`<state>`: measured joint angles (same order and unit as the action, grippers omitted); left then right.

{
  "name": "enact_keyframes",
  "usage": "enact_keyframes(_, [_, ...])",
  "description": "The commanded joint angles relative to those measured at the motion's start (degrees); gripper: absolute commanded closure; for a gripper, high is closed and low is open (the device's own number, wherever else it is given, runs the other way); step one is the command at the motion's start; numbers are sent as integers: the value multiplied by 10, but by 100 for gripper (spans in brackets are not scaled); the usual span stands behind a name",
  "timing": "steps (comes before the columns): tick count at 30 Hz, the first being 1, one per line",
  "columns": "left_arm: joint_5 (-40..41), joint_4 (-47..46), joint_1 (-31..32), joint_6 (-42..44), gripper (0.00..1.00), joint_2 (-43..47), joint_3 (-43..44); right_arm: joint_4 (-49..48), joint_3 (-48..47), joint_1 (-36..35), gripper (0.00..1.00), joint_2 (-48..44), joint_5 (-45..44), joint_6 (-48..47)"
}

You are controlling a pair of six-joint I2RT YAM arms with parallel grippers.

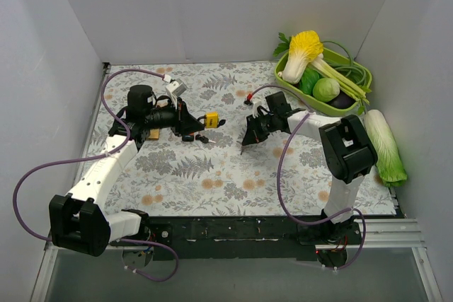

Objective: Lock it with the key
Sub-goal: Place the key at the center of the board, then adjust the lock.

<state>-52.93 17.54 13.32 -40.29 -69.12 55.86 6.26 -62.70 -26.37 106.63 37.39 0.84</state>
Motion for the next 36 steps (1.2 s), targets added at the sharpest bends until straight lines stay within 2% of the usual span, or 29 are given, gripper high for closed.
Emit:
enact_keyframes(1, [-22, -1, -2, 15, 100, 13, 7, -27, -38, 4, 99, 8, -8, -6])
enact_keyframes(3, [-28, 13, -2, 21, 100, 8, 8, -20, -44, 4, 97, 11, -9, -26])
enact_keyframes(8, [-35, 31, -2, 30, 100, -4, 16, -1, -68, 5, 85, 23, -14, -62])
enact_keyframes(9, [-35, 33, -2, 30, 100, -6, 17, 14, -73, 5, 74, 26, -13, -68])
enact_keyframes(11, [-37, 39, -2, 33, 100, -8, 25, 27, -82, 5, 63, 29, -8, -80])
enact_keyframes(12, [-39, 42, -2, 34, 100, -9, 28, 31, -82, 5, 53, 26, -8, -84])
enact_keyframes(15, [-64, 59, -2, 45, 100, -15, 39, 44, -83, 6, 43, 3, -4, -101])
enact_keyframes(17, [-97, 91, -2, 68, 100, -20, 62, 67, -88, 7, 41, -30, 13, -132])
enact_keyframes(20, [-218, 129, -2, 89, 100, -32, 85, 88, -74, 9, 39, -106, 59, -183])
enact_keyframes(22, [-291, 141, -1, 98, 100, -38, 88, 98, -52, 8, 37, -153, 111, -253])
enact_keyframes(25, [-333, 172, -1, 143, 100, -40, 95, 134, -19, 8, 32, -253, 175, -353])
enact_keyframes(28, [-351, 209, 5, 182, 100, -40, 108, 144, 12, 4, 27, -365, 203, -426])
enact_keyframes(32, [-373, 229, 39, 188, 100, -46, 127, 176, 15, -24, 22, -430, 186, -505])
enact_keyframes(36, [-348, 243, 100, 203, 100, -44, 138, 205, 4, -56, 21, -459, 176, -564])
